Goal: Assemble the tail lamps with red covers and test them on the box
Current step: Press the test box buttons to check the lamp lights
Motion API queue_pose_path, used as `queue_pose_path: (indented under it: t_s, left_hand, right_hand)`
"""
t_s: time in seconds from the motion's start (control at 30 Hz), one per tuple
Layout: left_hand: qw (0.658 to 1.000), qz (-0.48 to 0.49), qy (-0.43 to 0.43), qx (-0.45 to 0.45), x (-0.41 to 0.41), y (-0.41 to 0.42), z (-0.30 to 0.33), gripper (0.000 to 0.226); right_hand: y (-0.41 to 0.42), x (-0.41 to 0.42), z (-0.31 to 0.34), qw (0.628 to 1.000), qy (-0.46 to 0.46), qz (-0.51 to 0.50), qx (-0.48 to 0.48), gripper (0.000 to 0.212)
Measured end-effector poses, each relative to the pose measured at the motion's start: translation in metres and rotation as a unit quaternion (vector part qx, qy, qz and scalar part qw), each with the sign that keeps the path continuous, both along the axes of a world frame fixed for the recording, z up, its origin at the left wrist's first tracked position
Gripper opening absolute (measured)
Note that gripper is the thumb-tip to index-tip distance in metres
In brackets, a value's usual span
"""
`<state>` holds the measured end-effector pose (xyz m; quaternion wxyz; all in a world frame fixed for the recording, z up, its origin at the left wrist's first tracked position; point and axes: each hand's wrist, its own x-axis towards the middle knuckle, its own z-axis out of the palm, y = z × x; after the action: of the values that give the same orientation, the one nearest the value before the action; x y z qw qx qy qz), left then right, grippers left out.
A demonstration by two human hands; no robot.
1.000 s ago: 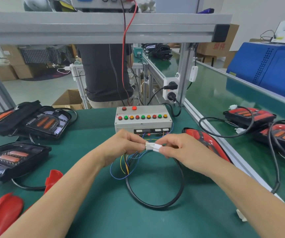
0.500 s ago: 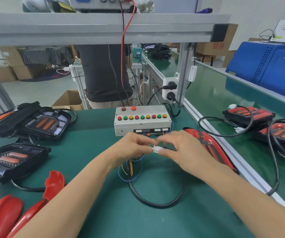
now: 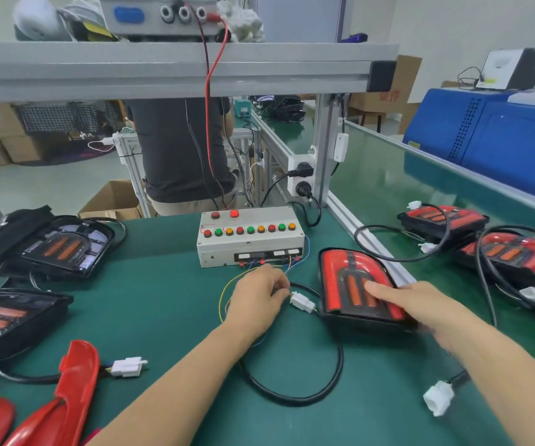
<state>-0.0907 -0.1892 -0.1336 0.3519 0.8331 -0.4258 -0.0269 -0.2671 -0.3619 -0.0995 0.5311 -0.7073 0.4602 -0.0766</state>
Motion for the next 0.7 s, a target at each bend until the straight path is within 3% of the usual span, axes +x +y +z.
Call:
queue_pose_path:
  t_s: [0.1,0.23,0.37,0.53,0.7]
  left_hand:
    - [0.999,0.031,-0.032,-0.008,-0.002,-0.005,-0.003,0.003]
    - [0.998,0.051,-0.027,0.019,-0.001,-0.004,-0.003,0.006]
    - [0.999,0.039,-0.025,0.022,0.007,0.006,0.005,0.012]
    - [0.991,0.111,-0.030,-0.068,0.023,0.020,0.023,0.014]
    - [0.968,0.234,-0.090,-0.035,0.062,0.037,0.030,0.050]
  right_hand:
    - [0.000,0.006,-0.003,0.983,-0.119,-0.021,0.141,0.041]
    - [0.011,0.013,-0.015,0.937,-0.246,-0.018,0.249,0.044]
    - [0.020,0.008,-0.028,0.923,-0.295,0.041,0.243,0.050]
    - [0.025,0.006,-0.031,0.935,-0.284,0.081,0.195,0.054]
    - [0.028,0.000,-0.030,0.946,-0.247,0.070,0.198,0.056]
